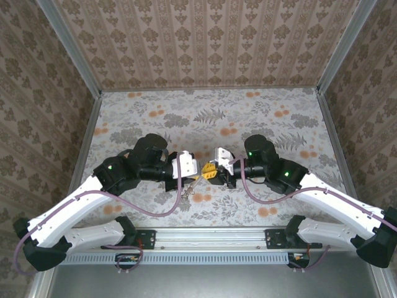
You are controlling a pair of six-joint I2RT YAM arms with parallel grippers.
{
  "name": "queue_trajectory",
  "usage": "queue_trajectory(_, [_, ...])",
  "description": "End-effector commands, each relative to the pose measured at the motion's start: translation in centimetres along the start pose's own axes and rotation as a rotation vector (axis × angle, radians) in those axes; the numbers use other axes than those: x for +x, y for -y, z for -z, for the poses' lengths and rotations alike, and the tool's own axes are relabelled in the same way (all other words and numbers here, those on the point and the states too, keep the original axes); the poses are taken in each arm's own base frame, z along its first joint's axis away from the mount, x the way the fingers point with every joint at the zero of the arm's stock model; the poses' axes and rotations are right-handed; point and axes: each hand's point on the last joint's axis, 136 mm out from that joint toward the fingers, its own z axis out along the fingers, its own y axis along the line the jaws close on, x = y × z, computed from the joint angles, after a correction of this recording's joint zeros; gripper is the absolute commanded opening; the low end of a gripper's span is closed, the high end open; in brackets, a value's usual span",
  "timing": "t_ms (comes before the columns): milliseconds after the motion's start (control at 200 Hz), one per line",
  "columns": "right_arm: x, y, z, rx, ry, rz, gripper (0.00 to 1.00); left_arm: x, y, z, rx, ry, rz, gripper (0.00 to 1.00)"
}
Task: Put the keys on the keyring
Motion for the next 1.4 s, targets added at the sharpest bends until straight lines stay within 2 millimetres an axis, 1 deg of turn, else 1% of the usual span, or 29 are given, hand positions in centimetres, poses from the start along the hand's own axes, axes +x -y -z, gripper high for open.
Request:
queue_trajectory(0, [-0.3, -0.1, 0.0, -0.002, -0.002, 0.012, 0.23, -2.4, -0.6, 0.6, -0.014, 0.105, -0.018, 0.00])
queue_trajectory(60, [-0.3, -0.1, 0.0, -0.003, -0.005, 0.010, 0.23, -2.6, -0.7, 0.7, -0.014, 0.113, -0.016, 0.00])
queue_trajectory(100, [-0.2, -0.1, -0.1, -0.003, -0.011, 0.010, 0.21, -2.6, -0.7, 0.7, -0.015, 0.115, -0.014, 0.00])
queue_trajectory(240, [-0.1, -0.1, -0.1, 0.002, -0.017, 0.019, 0.00, -2.5, -1.0, 0.5, -0.024, 0.113, -0.003, 0.00])
queue_trajectory(400, [-0.3, 0.2, 0.6, 0.048, 0.012, 0.049, 0.00, -2.1, -1.3, 0.7, -0.039, 0.132, 0.030, 0.00])
queue_trajectory(435, [-0.4, 0.1, 0.9, 0.055, 0.023, 0.056, 0.00, -2.0, -1.3, 1.0, -0.037, 0.148, 0.043, 0.05])
queue_trajectory(535, [-1.1, 0.0, 1.5, 0.064, 0.064, 0.077, 0.00, -2.2, -1.3, 2.2, -0.034, 0.226, 0.078, 0.24])
queue_trajectory(565, [-1.4, -0.1, 1.6, 0.062, 0.077, 0.083, 0.00, -2.3, -1.4, 2.7, -0.036, 0.252, 0.086, 0.27])
queue_trajectory(640, [-2.0, -0.3, 1.8, 0.047, 0.104, 0.092, 0.00, -2.7, -1.6, 3.9, -0.051, 0.311, 0.103, 0.30])
queue_trajectory(695, [-2.6, -0.6, 2.0, 0.031, 0.125, 0.100, 0.00, -3.0, -1.3, 4.7, -0.041, 0.347, 0.103, 0.30])
queue_trajectory(780, [-3.3, -0.9, 2.1, 0.008, 0.146, 0.111, 0.00, -3.2, -1.2, 5.3, -0.047, 0.366, 0.102, 0.29])
queue_trajectory(905, [-4.0, -1.5, 2.3, -0.024, 0.170, 0.122, 0.00, -3.7, -0.9, 5.4, -0.019, 0.384, 0.095, 0.28])
queue_trajectory(1110, [-5.6, -2.1, 3.0, -0.057, 0.228, 0.138, 0.00, -4.4, -0.7, 4.9, 0.034, 0.406, 0.087, 0.28])
queue_trajectory(1240, [-6.3, -1.5, 3.4, -0.065, 0.272, 0.108, 0.00, -4.7, -0.3, 5.0, 0.061, 0.421, 0.082, 0.27])
queue_trajectory(1395, [-7.2, -0.9, 4.0, -0.083, 0.317, 0.058, 0.00, -4.5, -0.2, 4.9, 0.060, 0.421, 0.085, 0.25])
